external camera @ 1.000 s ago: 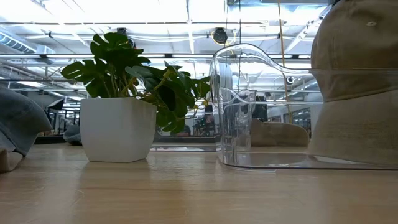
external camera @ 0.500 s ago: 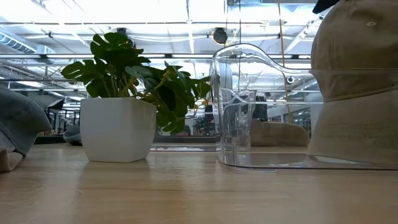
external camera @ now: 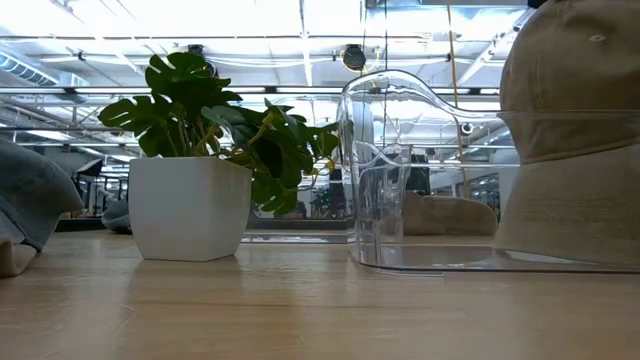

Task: Pick & Place hat
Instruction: Put the top brown cap into the bottom transparent bin

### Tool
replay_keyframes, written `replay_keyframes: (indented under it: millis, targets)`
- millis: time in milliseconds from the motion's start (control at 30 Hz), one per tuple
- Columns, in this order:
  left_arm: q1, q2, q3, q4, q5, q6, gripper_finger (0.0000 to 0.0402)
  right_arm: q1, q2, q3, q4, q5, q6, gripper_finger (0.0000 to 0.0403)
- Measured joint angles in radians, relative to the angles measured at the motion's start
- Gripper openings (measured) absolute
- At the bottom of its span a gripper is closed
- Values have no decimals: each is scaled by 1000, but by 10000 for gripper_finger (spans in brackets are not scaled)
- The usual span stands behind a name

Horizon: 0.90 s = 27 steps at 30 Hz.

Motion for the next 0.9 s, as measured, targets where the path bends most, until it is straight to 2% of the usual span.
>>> replay_keyframes:
  millis: [267, 400, 667, 833, 900]
  targets:
    - [0, 0, 0, 0, -39, 34, 212, -161, 29, 0, 42, 105, -194, 315]
    - [0, 0, 0, 0, -39, 27, 212, -271, 68, 0, 66, 101, -315, 315]
    - [0, 0, 0, -1, -39, 87, 212, -476, 171, 0, 129, 77, -376, 315]
    - [0, 0, 0, -1, -39, 126, 212, -557, 211, 0, 209, 71, -418, 314]
    - [0, 0, 0, -2, -39, 138, 212, -590, 222, 0, 241, 30, -460, 314]
